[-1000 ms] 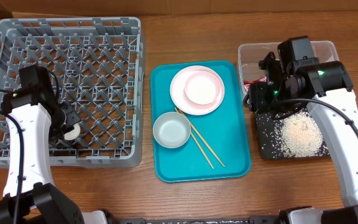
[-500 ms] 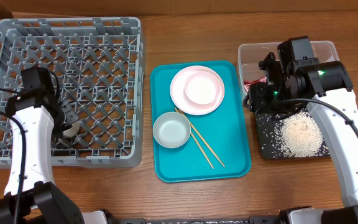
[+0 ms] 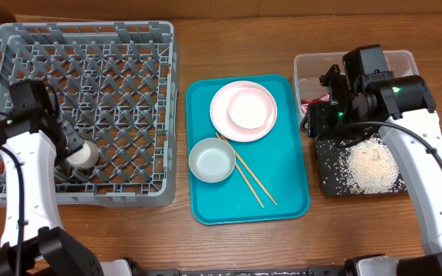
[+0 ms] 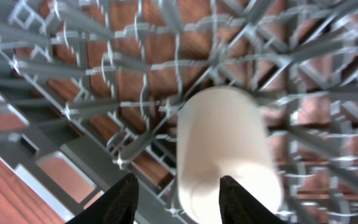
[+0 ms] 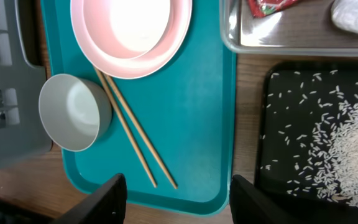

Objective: Sort waste into correct bins and load items into the dishwasher

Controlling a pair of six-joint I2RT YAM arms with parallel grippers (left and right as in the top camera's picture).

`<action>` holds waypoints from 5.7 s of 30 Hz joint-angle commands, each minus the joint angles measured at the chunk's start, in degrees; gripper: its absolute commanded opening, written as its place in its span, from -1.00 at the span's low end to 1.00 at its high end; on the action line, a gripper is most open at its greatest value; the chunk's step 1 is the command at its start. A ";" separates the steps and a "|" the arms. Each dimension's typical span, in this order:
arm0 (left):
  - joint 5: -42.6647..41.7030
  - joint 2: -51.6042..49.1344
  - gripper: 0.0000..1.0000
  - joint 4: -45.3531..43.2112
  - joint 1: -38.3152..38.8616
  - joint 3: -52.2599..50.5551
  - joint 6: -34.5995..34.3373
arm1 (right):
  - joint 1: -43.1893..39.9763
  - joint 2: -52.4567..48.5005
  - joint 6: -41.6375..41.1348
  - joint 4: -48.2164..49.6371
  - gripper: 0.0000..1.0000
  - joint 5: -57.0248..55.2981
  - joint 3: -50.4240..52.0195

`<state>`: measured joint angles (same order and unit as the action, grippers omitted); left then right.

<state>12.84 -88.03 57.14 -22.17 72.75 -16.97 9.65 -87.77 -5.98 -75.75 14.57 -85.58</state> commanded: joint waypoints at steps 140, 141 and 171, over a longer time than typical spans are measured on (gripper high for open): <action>-67.58 -19.96 -0.92 5.75 6.25 36.00 42.73 | -0.09 0.28 -19.15 0.59 0.33 -14.53 -0.70; -68.50 -21.11 -0.92 4.90 5.68 36.00 42.73 | -0.09 0.28 -19.15 0.46 0.33 -14.53 -0.68; -75.21 -38.25 -0.92 -5.09 0.35 36.00 42.71 | -0.09 0.28 -19.15 0.46 0.33 -14.53 -0.68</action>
<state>-62.39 -124.81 50.89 -20.80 107.63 24.47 9.63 -87.77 -25.23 -75.68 0.03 -85.58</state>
